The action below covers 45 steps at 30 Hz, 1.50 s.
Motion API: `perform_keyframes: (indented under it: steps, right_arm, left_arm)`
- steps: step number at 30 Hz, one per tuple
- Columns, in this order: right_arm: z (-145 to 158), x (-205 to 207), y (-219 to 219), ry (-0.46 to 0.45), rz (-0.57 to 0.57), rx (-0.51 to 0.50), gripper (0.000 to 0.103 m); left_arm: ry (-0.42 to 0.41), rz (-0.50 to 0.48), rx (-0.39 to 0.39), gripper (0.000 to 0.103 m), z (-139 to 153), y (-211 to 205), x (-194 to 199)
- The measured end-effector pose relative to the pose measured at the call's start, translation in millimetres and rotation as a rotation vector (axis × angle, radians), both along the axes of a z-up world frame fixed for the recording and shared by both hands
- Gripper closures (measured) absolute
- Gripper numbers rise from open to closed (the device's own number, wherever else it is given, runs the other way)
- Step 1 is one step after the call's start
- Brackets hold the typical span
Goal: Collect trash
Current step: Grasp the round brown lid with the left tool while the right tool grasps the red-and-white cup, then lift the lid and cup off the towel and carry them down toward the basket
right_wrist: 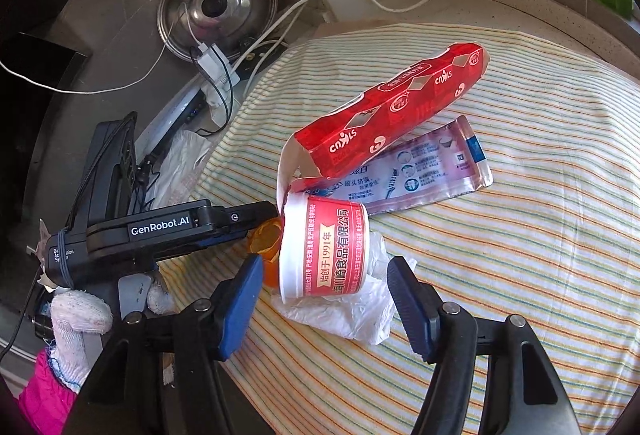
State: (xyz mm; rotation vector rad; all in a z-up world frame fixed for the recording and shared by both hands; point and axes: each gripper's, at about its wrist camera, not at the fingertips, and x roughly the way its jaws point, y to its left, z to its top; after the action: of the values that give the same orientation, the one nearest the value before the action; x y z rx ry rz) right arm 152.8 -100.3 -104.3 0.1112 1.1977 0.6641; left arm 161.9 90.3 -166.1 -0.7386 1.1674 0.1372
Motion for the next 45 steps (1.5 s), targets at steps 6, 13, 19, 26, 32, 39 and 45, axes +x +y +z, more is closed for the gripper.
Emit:
perform_keyframes:
  steps: [6,13,19,26,32,39,45]
  right_arm:
    - [-11,9,5,0.027,-0.005,-0.009,0.047]
    - [-12,11,11,0.026,0.002,-0.007,0.058]
    - [-5,6,5,-0.022,-0.024,-0.036,0.058]
    - [6,0,-7,-0.084,-0.039,-0.089,0.059]
    - [15,-5,-23,-0.125,-0.067,-0.139,0.059]
    - [24,-15,-42,-0.139,-0.111,-0.140,0.060]
    - [30,-27,-52,-0.143,-0.148,-0.130,0.060]
  left_arm:
    - [-0.018,-0.018,0.011,0.068,2,-6,2]
    - [-0.029,-0.017,0.008,0.069,3,0,-1]
    - [-0.042,-0.008,0.032,0.069,9,10,-8]
    - [-0.058,-0.006,0.048,0.069,16,17,-19]
    - [-0.073,-0.012,0.059,0.069,22,19,-28]
    - [-0.085,-0.034,0.076,0.069,28,15,-42]
    - [-0.096,-0.038,0.080,0.069,35,13,-60]
